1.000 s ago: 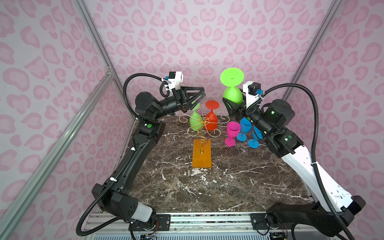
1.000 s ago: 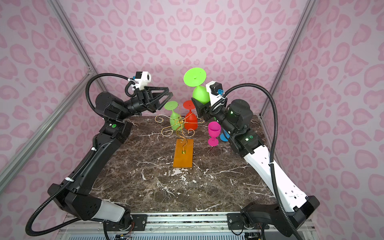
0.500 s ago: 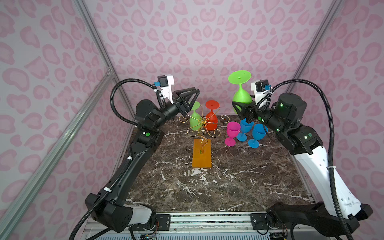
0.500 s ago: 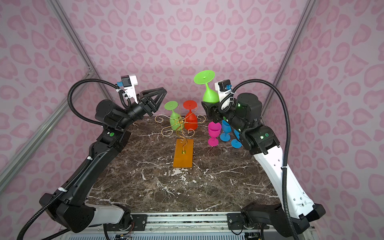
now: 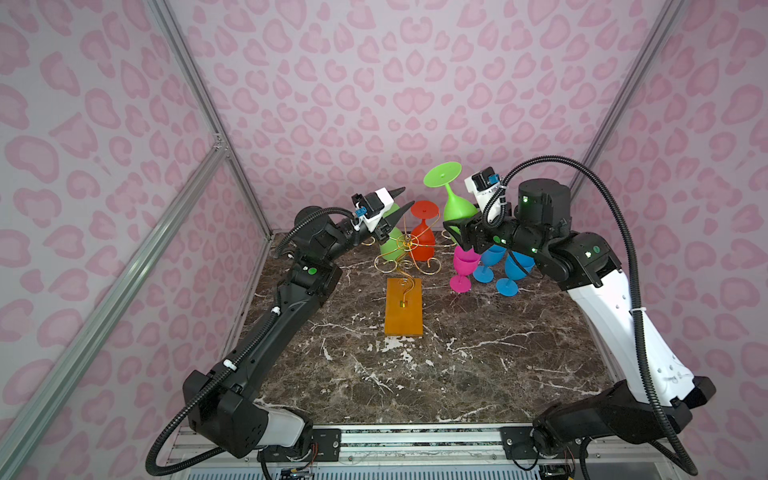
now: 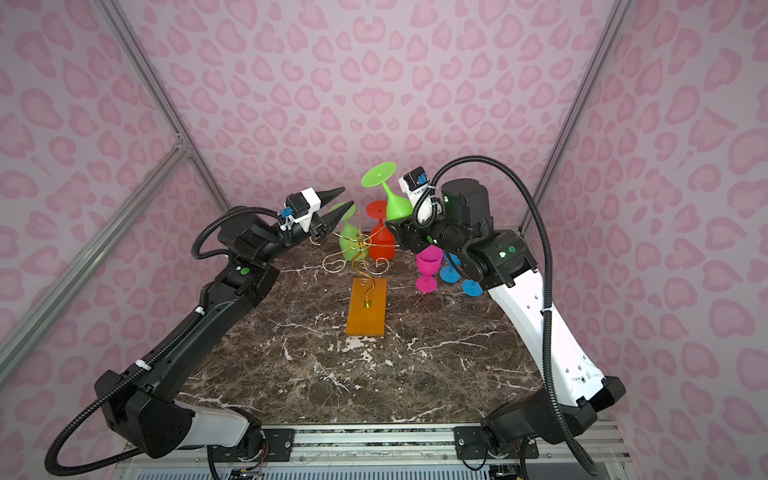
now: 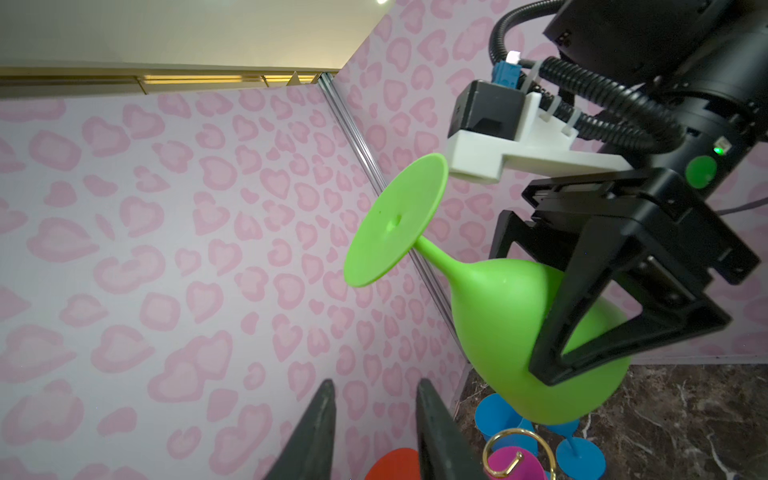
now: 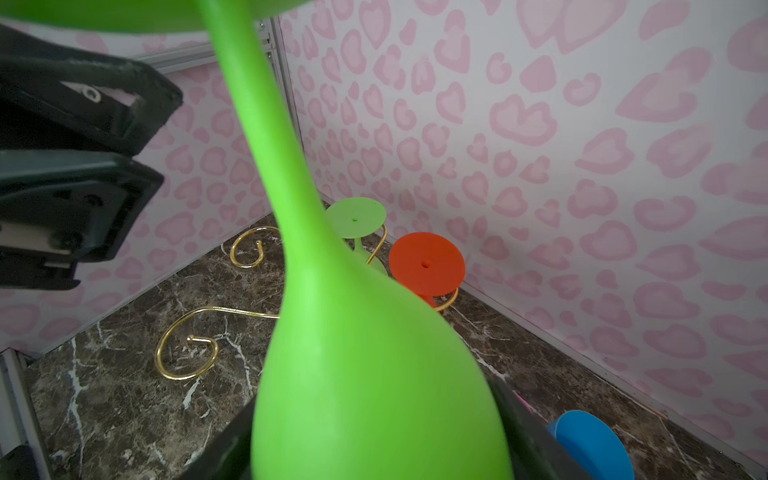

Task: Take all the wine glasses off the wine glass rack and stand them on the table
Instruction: 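Open the left gripper off the foot and withdraw it while the right holds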

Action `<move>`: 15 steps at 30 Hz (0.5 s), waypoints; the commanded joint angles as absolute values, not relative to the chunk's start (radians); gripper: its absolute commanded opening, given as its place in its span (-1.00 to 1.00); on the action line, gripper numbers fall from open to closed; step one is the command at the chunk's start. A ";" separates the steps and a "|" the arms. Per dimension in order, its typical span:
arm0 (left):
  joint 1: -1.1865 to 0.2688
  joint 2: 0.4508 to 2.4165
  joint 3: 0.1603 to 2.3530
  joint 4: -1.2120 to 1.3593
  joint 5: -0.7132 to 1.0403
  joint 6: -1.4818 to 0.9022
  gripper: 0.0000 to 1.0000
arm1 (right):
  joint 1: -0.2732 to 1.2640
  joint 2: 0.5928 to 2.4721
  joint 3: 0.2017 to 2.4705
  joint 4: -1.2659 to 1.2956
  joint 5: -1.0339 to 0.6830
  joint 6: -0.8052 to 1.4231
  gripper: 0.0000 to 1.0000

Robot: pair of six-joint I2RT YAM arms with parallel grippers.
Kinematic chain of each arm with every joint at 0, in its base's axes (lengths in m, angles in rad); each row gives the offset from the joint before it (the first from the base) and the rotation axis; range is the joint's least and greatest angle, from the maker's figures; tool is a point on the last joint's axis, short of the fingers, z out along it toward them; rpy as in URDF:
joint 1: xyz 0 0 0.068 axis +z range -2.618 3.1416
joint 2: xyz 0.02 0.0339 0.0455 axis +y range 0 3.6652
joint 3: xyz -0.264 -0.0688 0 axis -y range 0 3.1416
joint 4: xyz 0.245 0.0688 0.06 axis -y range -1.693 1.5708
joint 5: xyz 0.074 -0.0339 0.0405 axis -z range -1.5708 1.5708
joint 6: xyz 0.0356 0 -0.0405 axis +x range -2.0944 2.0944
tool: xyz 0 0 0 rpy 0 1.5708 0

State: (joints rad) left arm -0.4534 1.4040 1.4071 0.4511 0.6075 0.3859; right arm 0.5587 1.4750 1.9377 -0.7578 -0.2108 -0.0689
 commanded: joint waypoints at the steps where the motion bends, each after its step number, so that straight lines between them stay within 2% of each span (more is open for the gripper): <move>1: -0.461 1.404 1.413 0.507 0.641 0.527 -0.31 | 0.579 1.498 1.957 -0.809 -0.194 -0.095 -0.01; 15: -0.466 1.386 1.396 0.517 0.611 0.600 -0.31 | 0.626 1.525 1.959 -0.823 -0.221 -0.083 -0.08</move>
